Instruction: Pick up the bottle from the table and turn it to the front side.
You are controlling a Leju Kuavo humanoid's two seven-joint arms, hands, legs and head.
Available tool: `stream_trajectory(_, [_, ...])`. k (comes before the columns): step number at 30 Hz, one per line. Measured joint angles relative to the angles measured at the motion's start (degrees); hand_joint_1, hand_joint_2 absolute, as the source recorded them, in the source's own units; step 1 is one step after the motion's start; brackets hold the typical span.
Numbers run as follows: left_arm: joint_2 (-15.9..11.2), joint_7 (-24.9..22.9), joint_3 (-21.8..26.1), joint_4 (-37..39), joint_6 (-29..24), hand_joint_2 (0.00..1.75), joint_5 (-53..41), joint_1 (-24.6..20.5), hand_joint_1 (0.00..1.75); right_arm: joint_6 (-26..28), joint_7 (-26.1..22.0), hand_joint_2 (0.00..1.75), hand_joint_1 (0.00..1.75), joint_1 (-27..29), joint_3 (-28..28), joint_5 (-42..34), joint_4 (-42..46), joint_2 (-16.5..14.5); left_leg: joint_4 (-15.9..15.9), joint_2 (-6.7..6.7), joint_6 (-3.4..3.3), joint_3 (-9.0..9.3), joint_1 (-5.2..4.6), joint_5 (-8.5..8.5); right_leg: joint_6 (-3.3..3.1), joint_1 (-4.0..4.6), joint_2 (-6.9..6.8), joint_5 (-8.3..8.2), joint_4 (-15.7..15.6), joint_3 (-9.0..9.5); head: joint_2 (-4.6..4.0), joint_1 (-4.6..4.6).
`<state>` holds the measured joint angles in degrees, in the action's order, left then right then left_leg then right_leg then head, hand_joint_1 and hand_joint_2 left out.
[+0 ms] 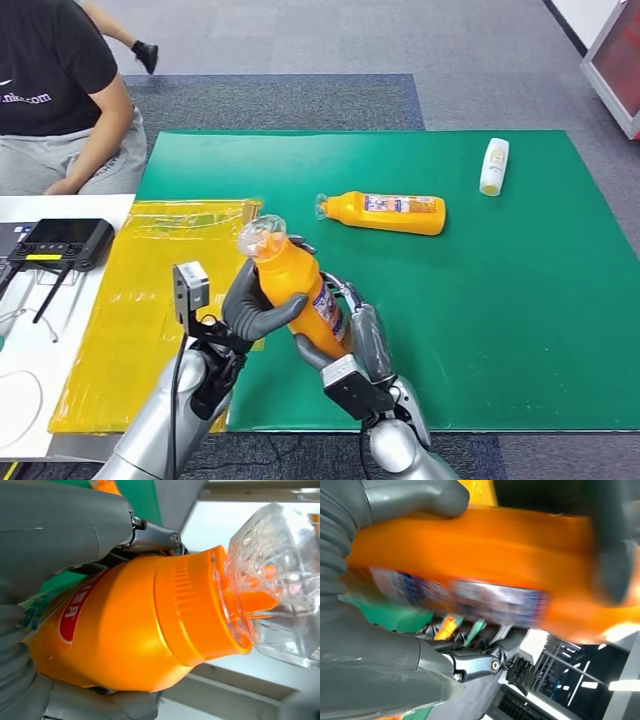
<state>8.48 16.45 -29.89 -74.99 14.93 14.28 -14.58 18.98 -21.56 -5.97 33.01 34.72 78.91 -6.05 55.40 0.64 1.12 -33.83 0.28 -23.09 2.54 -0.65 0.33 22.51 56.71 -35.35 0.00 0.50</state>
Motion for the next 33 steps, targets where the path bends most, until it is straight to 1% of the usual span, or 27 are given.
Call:
stream_trajectory(1, [0.0, -0.2, 0.0, 0.6, -0.5, 1.75, -0.3, -0.1, 1.75, 0.1, 0.0, 1.75, 0.0, 0.0, 0.1, -0.1, 0.2, 0.0, 0.0, 0.0, 0.0, 0.0, 0.0, 0.0, 0.0, 0.0, 0.01, 0.0, 0.0, -0.01, 0.0, -0.01])
stream_trajectory(6, [-0.3, -0.4, 0.5, 2.7, -1.8, 1.75, -0.8, 0.0, 1.75, 0.5, 0.0, 1.75, 0.0, 0.1, 0.5, -0.5, 1.0, 0.0, 0.0, -0.01, 0.01, -0.04, 0.0, 0.01, 0.0, 0.01, 0.0, 0.0, 0.0, -0.05, 0.0, -0.01])
stream_trajectory(9, [-0.4, -0.2, 0.7, 3.0, -2.9, 1.75, -1.9, 0.1, 1.75, 1.0, 0.2, 0.44, 0.0, 0.3, 0.5, -0.9, 1.4, 0.0, 0.0, -0.01, 0.01, -0.05, 0.0, 0.0, 0.0, 0.0, 0.01, 0.0, 0.0, -0.06, 0.0, -0.01])
stream_trajectory(10, [-0.5, -0.1, 0.8, 3.0, -3.4, 1.75, -2.6, 0.3, 1.75, 1.1, 0.3, 0.44, 0.0, 0.5, 0.5, -1.0, 1.6, 0.0, 0.0, -0.01, 0.01, -0.06, 0.0, 0.0, 0.0, 0.0, 0.01, 0.0, 0.0, -0.06, 0.0, 0.0])
stream_trajectory(13, [-1.1, 0.4, 1.4, 2.7, -5.0, 1.75, -5.0, 0.7, 1.75, 1.3, 0.3, 1.75, 0.0, 1.0, 0.4, -1.2, 2.0, 0.0, 0.0, -0.01, 0.01, -0.07, 0.0, 0.0, 0.0, 0.0, 0.01, 0.0, 0.0, -0.08, 0.0, -0.01])
stream_trajectory(18, [-2.6, 1.6, 2.3, 1.6, -9.1, 1.75, -12.9, 0.9, 1.75, 1.4, 0.4, 1.75, 0.0, 1.5, 0.4, -1.3, 2.1, 0.0, 0.0, -0.01, 0.03, -0.08, 0.01, 0.02, -0.01, 0.01, 0.01, 0.0, 0.0, -0.11, 0.0, -0.01])
stream_trajectory(20, [-3.6, 1.8, 2.4, 1.0, -10.5, 1.75, -17.8, 0.7, 1.75, 1.3, 0.4, 1.75, 0.0, 1.5, 0.4, -1.3, 2.1, 0.0, 0.0, -0.01, 0.05, -0.08, 0.01, 0.04, -0.02, 0.01, 0.01, -0.01, 0.0, -0.12, 0.0, -0.01])
stream_trajectory(22, [-5.0, 1.8, 2.5, 0.6, -11.8, 1.75, -24.6, 0.5, 1.75, 1.1, 0.4, 1.75, 0.0, 1.5, 0.3, -1.4, 2.1, 0.0, 0.0, -0.01, 0.06, -0.08, 0.01, 0.04, -0.03, 0.02, 0.01, -0.01, 0.0, -0.13, 0.0, -0.01])
stream_trajectory(26, [-8.9, 0.4, 2.3, 0.4, -15.0, 1.75, -42.8, -1.3, 1.75, 0.2, 0.4, 1.75, 0.0, 1.7, 0.1, -1.5, 2.4, -0.1, 0.0, -0.02, 0.08, -0.07, 0.04, 0.06, -0.04, 0.05, 0.02, -0.02, 0.0, -0.11, 0.0, -0.01])
stream_trajectory(28, [-11.3, -0.1, 1.8, 0.4, -14.6, 1.75, -49.6, -2.8, 1.75, -0.1, 0.4, 1.75, 0.0, 1.8, -0.1, -1.6, 2.6, -0.1, 0.0, -0.03, 0.11, -0.05, 0.06, 0.08, -0.07, 0.06, 0.04, -0.04, 0.0, -0.11, 0.0, 0.0])
stream_trajectory(30, [-13.5, -0.3, 1.1, 0.7, -13.6, 1.75, -53.6, -3.9, 1.75, -0.3, 0.4, 1.75, 0.0, 2.0, -0.2, -1.6, 2.6, -0.1, 0.0, -0.09, 0.15, -0.05, 0.07, 0.1, -0.13, 0.07, 0.11, -0.08, 0.0, -0.16, 0.0, -0.01])
stream_trajectory(33, [-16.0, -0.3, 0.1, 1.5, -12.4, 1.75, -55.8, -5.1, 1.75, -0.7, 0.4, 1.75, 0.0, 2.0, -0.4, -1.8, 2.6, -0.1, 0.0, -0.16, 0.2, -0.07, 0.08, 0.14, -0.2, 0.1, 0.14, -0.12, 0.0, -0.2, 0.0, -0.03])
